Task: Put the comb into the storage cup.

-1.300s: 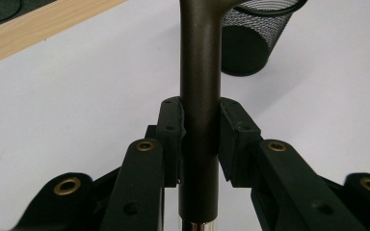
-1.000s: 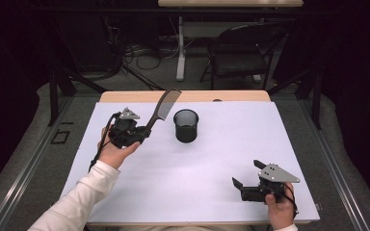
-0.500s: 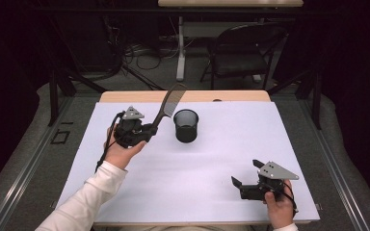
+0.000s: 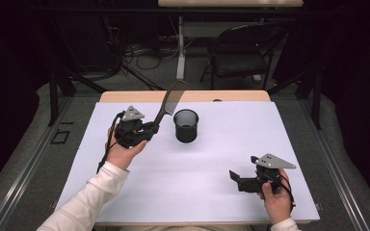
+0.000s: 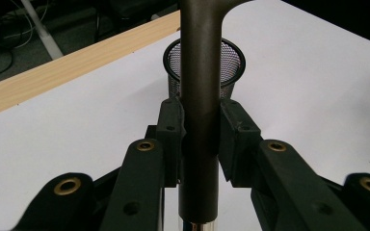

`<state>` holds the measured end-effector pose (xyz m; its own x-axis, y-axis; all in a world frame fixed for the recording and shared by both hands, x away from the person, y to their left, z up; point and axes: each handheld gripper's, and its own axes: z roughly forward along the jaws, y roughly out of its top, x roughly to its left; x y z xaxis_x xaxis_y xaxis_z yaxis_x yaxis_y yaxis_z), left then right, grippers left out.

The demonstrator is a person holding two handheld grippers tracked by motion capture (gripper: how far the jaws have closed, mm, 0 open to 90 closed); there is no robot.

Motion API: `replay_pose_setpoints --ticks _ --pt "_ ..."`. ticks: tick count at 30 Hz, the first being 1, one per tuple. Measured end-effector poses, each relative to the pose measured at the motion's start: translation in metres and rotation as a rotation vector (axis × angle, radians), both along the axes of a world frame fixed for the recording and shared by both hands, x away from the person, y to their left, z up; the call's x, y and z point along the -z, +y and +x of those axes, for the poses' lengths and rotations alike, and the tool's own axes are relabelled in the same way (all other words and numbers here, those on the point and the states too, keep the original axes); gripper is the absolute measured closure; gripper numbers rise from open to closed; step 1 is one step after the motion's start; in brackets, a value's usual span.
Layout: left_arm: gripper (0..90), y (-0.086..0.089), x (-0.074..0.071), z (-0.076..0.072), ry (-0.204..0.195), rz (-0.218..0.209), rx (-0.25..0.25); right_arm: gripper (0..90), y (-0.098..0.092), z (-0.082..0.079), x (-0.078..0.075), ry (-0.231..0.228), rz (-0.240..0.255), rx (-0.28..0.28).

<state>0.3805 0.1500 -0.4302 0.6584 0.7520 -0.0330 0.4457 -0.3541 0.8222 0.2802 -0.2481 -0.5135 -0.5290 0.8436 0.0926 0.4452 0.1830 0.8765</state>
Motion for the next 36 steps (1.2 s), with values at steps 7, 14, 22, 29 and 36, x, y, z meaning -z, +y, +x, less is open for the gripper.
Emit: replay_pose_setpoints --ticks 7,14,22,29,36 --pt "72.7 0.001 -0.001 0.001 -0.007 -0.008 -0.003 2.1 0.013 0.014 -0.004 0.051 -0.005 -0.013" --pt "72.7 0.001 -0.001 0.002 -0.016 -0.018 -0.013 1.4 0.025 0.028 -0.012 0.076 -0.002 -0.032" --pt "72.7 -0.002 -0.001 0.003 -0.022 -0.026 -0.018 1.3 0.032 0.045 -0.021 0.104 0.0 -0.034" --pt "72.7 -0.008 -0.001 0.003 -0.034 -0.035 -0.019 1.3 0.038 0.055 -0.027 0.129 0.011 -0.03" --pt "72.7 -0.013 0.0 0.005 -0.039 -0.043 -0.022 0.0 0.044 0.062 -0.034 0.127 0.012 -0.039"
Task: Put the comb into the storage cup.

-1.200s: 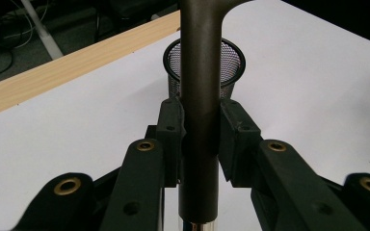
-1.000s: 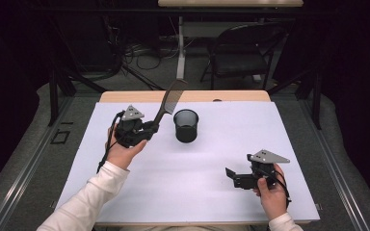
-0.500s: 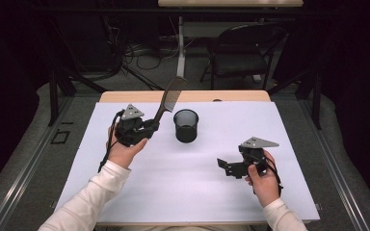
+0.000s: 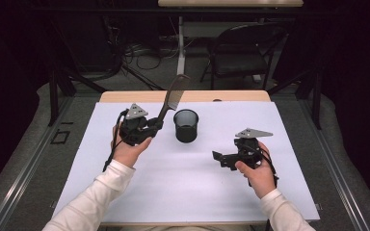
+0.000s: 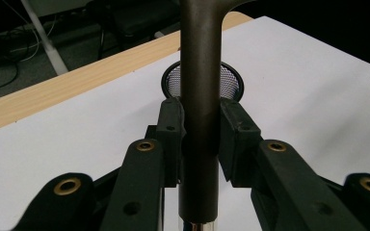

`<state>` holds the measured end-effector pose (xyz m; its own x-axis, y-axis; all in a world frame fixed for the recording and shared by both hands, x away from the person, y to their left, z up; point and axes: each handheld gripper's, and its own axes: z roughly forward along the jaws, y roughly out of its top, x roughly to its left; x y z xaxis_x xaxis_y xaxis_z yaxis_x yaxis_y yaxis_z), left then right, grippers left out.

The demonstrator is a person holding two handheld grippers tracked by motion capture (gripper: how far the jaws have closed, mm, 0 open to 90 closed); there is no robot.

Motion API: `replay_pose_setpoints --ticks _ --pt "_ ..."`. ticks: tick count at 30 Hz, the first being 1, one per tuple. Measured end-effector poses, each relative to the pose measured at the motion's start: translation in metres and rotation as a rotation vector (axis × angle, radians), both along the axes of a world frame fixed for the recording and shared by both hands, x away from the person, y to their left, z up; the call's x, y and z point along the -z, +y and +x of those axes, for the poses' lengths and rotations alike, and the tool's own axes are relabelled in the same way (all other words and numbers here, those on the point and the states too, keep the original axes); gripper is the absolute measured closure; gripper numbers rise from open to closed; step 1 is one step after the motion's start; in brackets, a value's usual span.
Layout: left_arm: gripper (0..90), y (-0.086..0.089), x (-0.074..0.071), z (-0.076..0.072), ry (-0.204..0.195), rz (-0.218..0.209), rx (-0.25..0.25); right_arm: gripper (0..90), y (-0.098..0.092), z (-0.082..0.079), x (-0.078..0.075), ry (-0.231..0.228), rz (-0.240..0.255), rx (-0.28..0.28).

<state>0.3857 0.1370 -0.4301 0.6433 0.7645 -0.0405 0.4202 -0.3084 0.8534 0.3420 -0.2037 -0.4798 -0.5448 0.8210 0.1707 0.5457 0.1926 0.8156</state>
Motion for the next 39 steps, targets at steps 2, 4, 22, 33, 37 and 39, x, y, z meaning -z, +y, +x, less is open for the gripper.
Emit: replay_pose_setpoints --ticks 2,4,22,33,37,39 --pt "72.7 -0.002 0.001 0.001 0.001 0.001 0.002 0.0 0.001 0.002 -0.001 0.006 0.006 0.003" --pt "72.7 -0.004 0.002 0.002 0.0 -0.005 0.0 0.0 0.003 0.005 -0.003 0.016 -0.001 0.013" --pt "72.6 -0.014 0.007 0.005 -0.007 -0.011 0.005 0.0 0.023 0.023 -0.015 0.026 0.016 0.003" --pt "72.7 -0.017 0.008 0.005 -0.02 -0.018 0.004 0.0 0.032 0.034 -0.03 0.012 0.026 -0.012" --pt "72.7 -0.017 0.009 0.006 -0.018 -0.02 0.002 0.0 0.036 0.039 -0.036 0.014 0.024 -0.022" --pt "72.7 -0.017 0.009 0.007 -0.02 -0.02 0.002 0.0 0.038 0.042 -0.038 0.015 0.018 -0.028"
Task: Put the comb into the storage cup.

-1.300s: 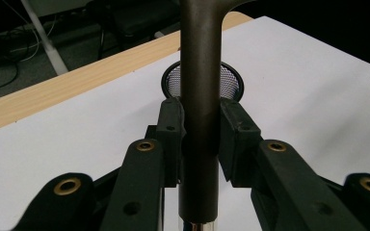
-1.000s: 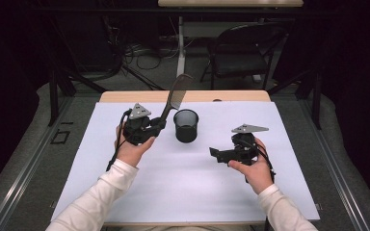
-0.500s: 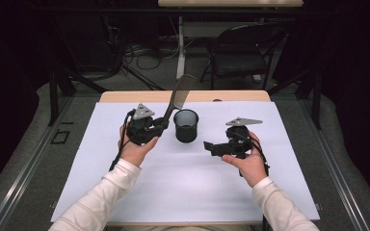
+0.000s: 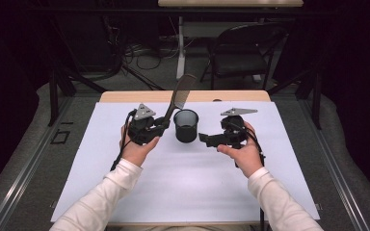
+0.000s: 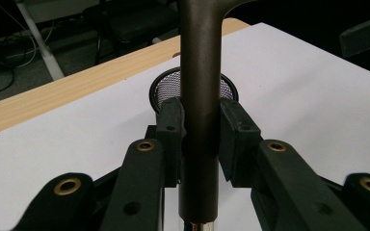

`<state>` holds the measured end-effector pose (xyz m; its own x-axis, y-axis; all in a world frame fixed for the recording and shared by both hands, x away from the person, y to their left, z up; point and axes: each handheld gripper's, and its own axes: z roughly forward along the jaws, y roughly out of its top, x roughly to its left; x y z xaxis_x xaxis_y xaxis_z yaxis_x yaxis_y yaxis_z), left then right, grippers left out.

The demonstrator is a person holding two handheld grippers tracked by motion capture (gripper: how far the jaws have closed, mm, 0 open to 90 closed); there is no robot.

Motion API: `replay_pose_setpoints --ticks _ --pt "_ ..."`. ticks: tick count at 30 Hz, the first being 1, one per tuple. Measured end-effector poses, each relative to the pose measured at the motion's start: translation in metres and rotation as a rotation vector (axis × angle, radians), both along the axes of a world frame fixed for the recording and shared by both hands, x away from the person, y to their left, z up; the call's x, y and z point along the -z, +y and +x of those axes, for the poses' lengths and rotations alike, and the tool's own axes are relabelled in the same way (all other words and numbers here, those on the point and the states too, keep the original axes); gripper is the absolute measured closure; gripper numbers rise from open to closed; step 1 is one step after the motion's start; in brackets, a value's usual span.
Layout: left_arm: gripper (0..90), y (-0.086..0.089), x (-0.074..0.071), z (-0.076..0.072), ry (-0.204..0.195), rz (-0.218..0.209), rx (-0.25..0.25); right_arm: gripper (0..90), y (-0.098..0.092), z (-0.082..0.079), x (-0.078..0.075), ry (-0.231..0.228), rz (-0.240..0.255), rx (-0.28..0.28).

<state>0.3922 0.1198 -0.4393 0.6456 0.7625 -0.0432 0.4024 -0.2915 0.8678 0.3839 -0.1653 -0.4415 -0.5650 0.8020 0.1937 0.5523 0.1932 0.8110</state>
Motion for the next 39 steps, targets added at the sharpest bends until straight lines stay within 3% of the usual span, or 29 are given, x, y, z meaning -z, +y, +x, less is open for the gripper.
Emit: replay_pose_setpoints --ticks 17,26,39 --pt "72.7 -0.004 0.004 0.002 0.006 0.004 0.005 2.7 0.014 0.018 -0.01 0.04 0.025 -0.019" --pt "72.7 -0.004 0.005 0.003 0.006 0.005 0.003 13.8 0.018 0.027 -0.018 0.057 0.043 -0.035" --pt "72.7 -0.005 0.007 0.004 0.008 0.006 0.001 18.4 0.019 0.038 -0.024 0.068 0.081 -0.046"
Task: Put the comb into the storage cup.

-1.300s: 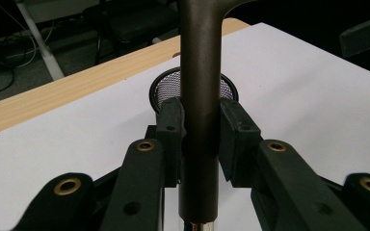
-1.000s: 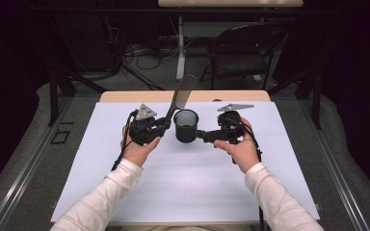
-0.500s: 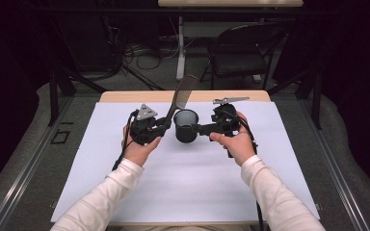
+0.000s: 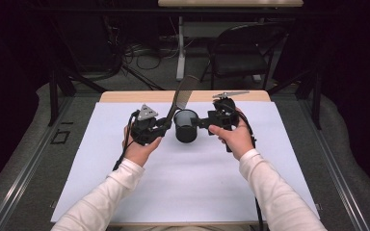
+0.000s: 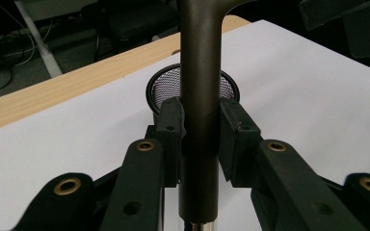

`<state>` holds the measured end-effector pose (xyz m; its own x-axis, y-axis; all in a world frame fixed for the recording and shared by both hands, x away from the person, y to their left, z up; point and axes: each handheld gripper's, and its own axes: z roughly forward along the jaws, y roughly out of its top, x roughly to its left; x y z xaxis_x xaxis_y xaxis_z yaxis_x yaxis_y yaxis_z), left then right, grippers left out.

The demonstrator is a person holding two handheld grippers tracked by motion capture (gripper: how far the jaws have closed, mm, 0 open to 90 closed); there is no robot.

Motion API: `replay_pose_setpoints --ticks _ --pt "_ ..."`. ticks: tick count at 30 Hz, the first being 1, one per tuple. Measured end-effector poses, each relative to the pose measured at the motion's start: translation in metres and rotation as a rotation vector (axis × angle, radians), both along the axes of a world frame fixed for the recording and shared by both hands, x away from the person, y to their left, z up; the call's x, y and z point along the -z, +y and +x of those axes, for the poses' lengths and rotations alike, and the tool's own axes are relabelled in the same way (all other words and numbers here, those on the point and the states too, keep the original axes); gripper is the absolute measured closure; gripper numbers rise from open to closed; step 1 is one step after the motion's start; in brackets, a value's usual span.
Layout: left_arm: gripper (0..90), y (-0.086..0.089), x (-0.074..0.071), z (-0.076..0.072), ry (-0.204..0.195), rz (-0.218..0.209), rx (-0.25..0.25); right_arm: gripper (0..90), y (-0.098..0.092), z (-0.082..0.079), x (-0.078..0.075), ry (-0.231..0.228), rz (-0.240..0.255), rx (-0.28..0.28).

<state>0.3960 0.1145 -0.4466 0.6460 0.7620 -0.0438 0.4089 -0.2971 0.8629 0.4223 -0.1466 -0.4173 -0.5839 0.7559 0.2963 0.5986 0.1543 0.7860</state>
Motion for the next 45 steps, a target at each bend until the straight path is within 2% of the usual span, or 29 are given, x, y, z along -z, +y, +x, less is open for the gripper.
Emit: replay_pose_setpoints --ticks 7,9,12,20,27,36,45 --pt "72.7 -0.001 0.0 -0.001 -0.008 0.001 0.001 29.4 -0.002 0.005 -0.002 0.01 0.049 -0.008" --pt "72.7 -0.001 0.0 -0.001 -0.007 0.001 0.001 32.6 -0.003 0.007 -0.004 0.017 0.079 -0.01" --pt "72.7 -0.001 0.001 -0.001 -0.009 -0.001 0.0 33.0 -0.004 0.009 -0.006 0.03 0.11 -0.007" --pt "72.7 0.0 0.005 -0.003 -0.005 -0.001 0.004 36.0 -0.009 0.017 -0.008 0.042 0.145 0.017" --pt "72.7 0.002 0.007 -0.005 -0.008 -0.009 0.005 36.1 -0.009 0.018 -0.013 0.03 0.138 0.016" --pt "72.7 0.003 0.011 -0.009 -0.007 -0.011 0.014 41.0 -0.011 0.021 -0.018 0.062 0.217 0.034" --pt "72.7 0.005 0.014 -0.013 -0.006 -0.017 0.019 44.8 -0.01 0.022 -0.021 0.051 0.233 0.04"
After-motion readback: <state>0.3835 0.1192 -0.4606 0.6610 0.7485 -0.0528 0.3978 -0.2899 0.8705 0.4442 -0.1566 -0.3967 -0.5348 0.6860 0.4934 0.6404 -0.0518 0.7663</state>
